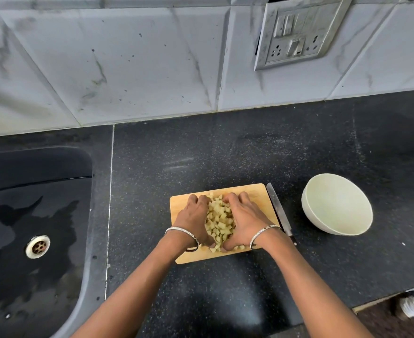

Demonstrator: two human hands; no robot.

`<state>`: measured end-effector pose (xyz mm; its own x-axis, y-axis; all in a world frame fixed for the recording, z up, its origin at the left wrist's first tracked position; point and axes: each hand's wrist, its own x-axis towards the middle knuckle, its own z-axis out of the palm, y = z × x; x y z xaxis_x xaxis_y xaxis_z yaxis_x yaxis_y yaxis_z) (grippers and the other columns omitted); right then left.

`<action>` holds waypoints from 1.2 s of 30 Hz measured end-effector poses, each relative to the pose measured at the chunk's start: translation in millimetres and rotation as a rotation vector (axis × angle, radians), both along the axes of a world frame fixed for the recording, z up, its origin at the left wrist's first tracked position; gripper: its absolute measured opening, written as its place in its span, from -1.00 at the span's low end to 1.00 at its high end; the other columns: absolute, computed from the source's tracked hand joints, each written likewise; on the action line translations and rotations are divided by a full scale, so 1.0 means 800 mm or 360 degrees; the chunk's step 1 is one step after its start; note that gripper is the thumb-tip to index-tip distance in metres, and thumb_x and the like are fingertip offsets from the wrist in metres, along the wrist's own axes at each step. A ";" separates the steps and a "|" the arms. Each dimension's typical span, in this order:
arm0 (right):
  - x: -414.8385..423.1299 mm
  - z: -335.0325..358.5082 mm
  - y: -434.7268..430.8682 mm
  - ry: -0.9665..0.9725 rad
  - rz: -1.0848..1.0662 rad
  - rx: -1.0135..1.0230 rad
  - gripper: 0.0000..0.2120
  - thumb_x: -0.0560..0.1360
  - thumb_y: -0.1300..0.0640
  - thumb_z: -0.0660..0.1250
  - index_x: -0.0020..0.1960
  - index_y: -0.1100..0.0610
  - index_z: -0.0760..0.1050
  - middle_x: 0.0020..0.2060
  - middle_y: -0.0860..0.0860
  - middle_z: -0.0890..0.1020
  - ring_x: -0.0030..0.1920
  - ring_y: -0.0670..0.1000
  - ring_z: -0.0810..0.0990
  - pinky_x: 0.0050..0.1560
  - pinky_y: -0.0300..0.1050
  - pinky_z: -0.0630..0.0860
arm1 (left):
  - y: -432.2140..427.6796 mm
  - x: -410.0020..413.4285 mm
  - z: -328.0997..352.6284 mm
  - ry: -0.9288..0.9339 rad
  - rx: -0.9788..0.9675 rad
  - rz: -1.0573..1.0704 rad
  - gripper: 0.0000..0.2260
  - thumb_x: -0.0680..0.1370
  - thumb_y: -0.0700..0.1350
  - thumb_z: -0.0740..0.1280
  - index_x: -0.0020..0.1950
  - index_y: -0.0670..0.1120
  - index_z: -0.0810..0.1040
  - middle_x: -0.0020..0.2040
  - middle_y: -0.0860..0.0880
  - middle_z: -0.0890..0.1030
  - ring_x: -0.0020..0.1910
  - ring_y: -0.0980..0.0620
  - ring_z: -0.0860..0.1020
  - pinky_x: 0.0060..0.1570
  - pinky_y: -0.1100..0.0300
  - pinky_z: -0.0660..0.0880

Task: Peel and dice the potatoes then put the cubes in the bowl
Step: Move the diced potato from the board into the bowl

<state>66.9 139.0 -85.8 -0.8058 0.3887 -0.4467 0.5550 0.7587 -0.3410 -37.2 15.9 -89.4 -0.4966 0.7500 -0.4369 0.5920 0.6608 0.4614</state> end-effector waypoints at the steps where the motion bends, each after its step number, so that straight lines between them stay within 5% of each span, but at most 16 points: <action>1: 0.000 0.001 -0.001 0.0004 0.0006 0.0005 0.05 0.08 -0.06 0.69 0.38 -0.04 0.14 0.20 0.00 0.26 0.26 0.11 0.38 0.30 0.01 0.41 | 0.001 0.000 0.000 -0.0005 0.0003 0.0003 -0.08 0.22 -0.05 0.64 0.44 -0.07 0.18 0.31 -0.08 0.29 0.28 -0.10 0.41 0.26 0.08 0.41; 15: -0.001 0.002 -0.004 0.0182 -0.0164 -0.0127 -0.07 0.18 0.01 0.66 0.42 0.06 0.27 0.26 0.05 0.45 0.30 0.12 0.42 0.30 0.05 0.43 | 0.022 0.016 0.005 -0.0010 0.0086 -0.0012 -0.22 0.29 -0.11 0.58 0.40 -0.13 0.25 0.26 -0.11 0.40 0.25 -0.10 0.42 0.22 0.10 0.40; 22: 0.010 0.010 0.012 0.0257 -0.0258 -0.0317 -0.34 0.23 0.06 0.59 0.25 0.06 0.41 0.11 -0.01 0.57 0.17 0.05 0.50 0.12 -0.08 0.49 | 0.030 0.015 0.017 -0.0010 0.0114 -0.0036 -0.29 0.31 -0.10 0.58 0.35 -0.11 0.31 0.24 -0.10 0.47 0.22 -0.08 0.44 0.17 0.14 0.39; 29: 0.019 0.034 0.031 0.0196 -0.0265 -0.0309 -0.33 0.28 0.05 0.57 0.30 0.03 0.36 0.12 -0.03 0.57 0.17 -0.03 0.48 0.20 -0.16 0.21 | 0.044 0.013 0.045 -0.0028 0.0143 -0.0090 -0.38 0.30 -0.10 0.58 0.26 -0.10 0.37 0.16 -0.10 0.52 0.12 -0.07 0.48 0.00 0.19 0.39; 32: 0.030 0.051 0.047 0.0223 -0.0309 -0.0356 -0.43 0.24 0.06 0.58 0.16 -0.04 0.39 0.02 -0.02 0.53 0.09 -0.03 0.42 0.19 -0.06 0.37 | 0.061 0.020 0.065 -0.0001 0.0158 -0.0171 -0.40 0.30 -0.09 0.58 0.24 -0.11 0.39 0.14 -0.09 0.53 0.10 -0.07 0.49 0.00 0.17 0.41; 36: 0.056 0.078 0.078 0.0261 -0.0403 -0.0373 -0.51 0.18 0.10 0.60 -0.03 -0.04 0.39 -0.06 -0.02 0.58 -0.03 -0.02 0.58 -0.11 -0.11 0.53 | 0.098 0.037 0.095 0.0017 0.0167 -0.0307 -0.37 0.29 -0.08 0.59 0.26 -0.10 0.38 0.13 -0.07 0.52 0.11 -0.07 0.49 0.01 0.15 0.43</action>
<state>111.9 201.1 -23.4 -0.7655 0.4872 -0.4204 0.6387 0.4956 -0.5887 -7.5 94.5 -13.2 -0.3437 0.8726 -0.3471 0.7080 0.4836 0.5147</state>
